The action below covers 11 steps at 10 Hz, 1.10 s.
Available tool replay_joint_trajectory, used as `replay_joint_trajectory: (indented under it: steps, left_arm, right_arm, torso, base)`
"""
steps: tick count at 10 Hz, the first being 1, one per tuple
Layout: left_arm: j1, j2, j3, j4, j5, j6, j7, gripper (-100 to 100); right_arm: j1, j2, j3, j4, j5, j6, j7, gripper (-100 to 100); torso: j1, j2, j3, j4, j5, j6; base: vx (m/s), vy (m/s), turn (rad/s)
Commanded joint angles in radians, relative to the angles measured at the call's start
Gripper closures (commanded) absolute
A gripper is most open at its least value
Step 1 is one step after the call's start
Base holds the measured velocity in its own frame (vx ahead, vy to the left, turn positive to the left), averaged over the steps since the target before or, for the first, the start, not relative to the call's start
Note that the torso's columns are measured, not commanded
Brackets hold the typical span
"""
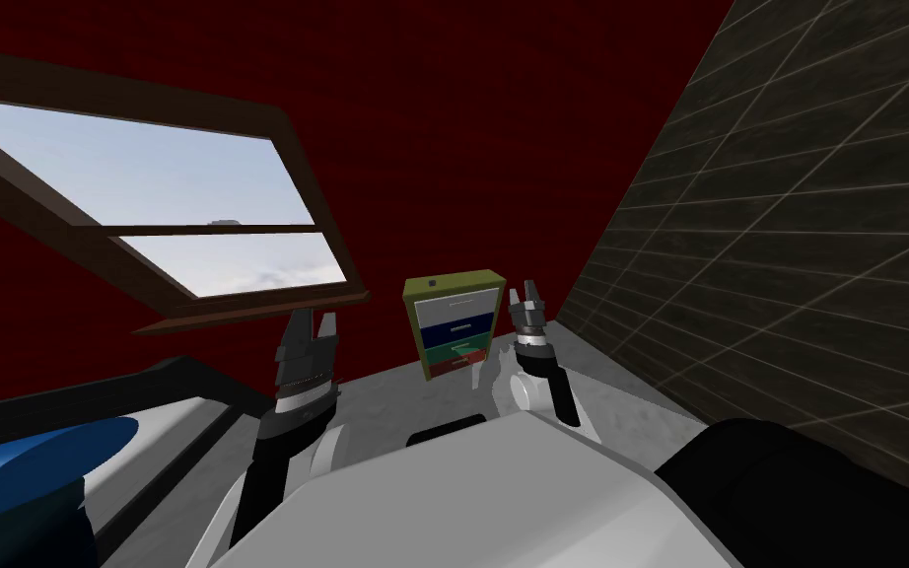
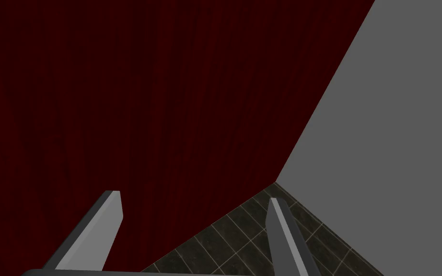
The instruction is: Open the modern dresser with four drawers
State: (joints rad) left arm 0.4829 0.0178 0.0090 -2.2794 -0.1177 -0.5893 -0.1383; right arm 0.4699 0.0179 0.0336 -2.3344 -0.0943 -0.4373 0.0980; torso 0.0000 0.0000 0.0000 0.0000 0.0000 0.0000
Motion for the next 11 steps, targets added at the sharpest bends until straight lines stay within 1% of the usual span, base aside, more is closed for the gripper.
replay_joint_trajectory:
  steps: [1,3,9,10,11]
  left_arm:
    - [0.000,0.000,0.000,0.000,0.000,0.000,0.000,0]
    - [0.000,0.000,0.000,0.000,0.000,0.000,0.000,0]
    - [0.000,0.000,0.000,0.000,0.000,0.000,0.000,0]
    - [0.000,0.000,0.000,0.000,0.000,0.000,0.000,0]
    - [0.000,0.000,0.000,0.000,0.000,0.000,0.000,0]
  right_arm:
    - [0.000,0.000,0.000,0.000,0.000,0.000,0.000,0]
    - [0.000,0.000,0.000,0.000,0.000,0.000,0.000,0]
    - [0.000,0.000,0.000,0.000,0.000,0.000,0.000,0]
    - [-0.006,-0.031,-0.002,0.012,0.004,-0.005,0.019,-100]
    - [-0.012,-0.053,-0.005,0.025,0.008,-0.009,0.038,-100]
  torso:
    - [0.000,0.040,-0.082,0.041,0.000,0.000]
    - [0.000,0.175,-0.351,0.176,0.000,0.000]
    - [0.000,0.618,-1.234,0.617,0.000,0.000]
    - [0.000,0.691,-1.382,0.691,0.000,0.000]
    - [0.001,0.725,-1.451,0.724,0.000,0.000]
  base:
    - [0.000,0.000,0.000]
    - [0.000,0.000,0.000]
    - [0.000,0.000,0.000]
    - [0.018,0.016,-0.016]
    - [0.024,0.029,-0.035]
